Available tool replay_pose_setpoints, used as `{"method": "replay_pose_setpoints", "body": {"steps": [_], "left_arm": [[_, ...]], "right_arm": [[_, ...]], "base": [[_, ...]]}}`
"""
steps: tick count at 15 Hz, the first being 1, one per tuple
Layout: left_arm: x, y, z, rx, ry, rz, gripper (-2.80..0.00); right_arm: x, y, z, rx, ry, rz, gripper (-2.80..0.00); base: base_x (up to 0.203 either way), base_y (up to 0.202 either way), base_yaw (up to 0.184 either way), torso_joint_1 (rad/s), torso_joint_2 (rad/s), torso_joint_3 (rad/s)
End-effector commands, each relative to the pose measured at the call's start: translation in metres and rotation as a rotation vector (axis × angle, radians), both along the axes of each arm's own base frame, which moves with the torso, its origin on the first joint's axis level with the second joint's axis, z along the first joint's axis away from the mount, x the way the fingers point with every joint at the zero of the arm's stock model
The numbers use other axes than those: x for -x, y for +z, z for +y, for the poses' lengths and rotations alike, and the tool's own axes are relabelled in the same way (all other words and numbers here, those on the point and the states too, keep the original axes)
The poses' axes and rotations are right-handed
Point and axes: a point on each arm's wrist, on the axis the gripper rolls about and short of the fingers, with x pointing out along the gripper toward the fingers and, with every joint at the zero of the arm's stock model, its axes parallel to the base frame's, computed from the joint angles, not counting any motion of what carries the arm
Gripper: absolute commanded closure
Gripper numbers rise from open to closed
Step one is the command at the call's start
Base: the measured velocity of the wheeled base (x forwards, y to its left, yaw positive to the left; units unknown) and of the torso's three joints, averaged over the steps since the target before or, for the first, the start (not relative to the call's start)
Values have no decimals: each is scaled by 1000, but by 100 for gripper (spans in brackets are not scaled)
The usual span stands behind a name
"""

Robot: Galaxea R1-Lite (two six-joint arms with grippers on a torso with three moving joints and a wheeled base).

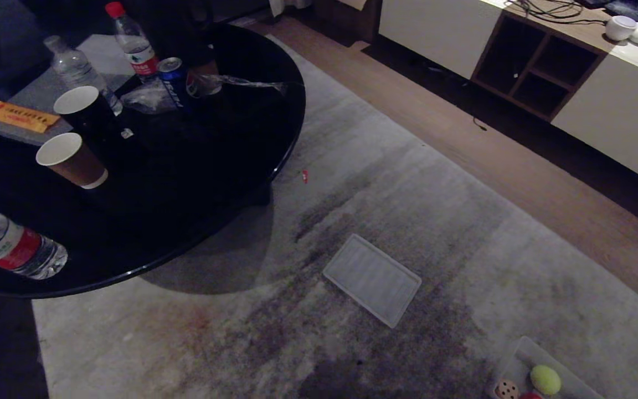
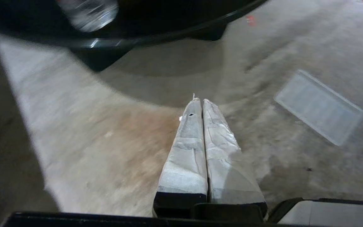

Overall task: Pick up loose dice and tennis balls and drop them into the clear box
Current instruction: Close the lid

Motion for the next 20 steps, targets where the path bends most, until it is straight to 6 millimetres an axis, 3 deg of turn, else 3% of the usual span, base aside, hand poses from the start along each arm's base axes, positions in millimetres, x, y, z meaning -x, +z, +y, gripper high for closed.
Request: {"method": "replay_pose_setpoints", "body": {"steps": [1,8,20], "left_arm": [[0,0,0,2,1,3,0],[0,0,0,21,7,2,0],[0,0,0,34,8,0,0]], "right_arm": [[0,0,0,0,0,2,0],[0,0,0,-3,0,2,0],[0,0,0,-5,0,2,0]], "base": [[4,-8,151,2,5,-2],[2,-7,159,3,4,3],[0,0,0,2,1,-153]]}}
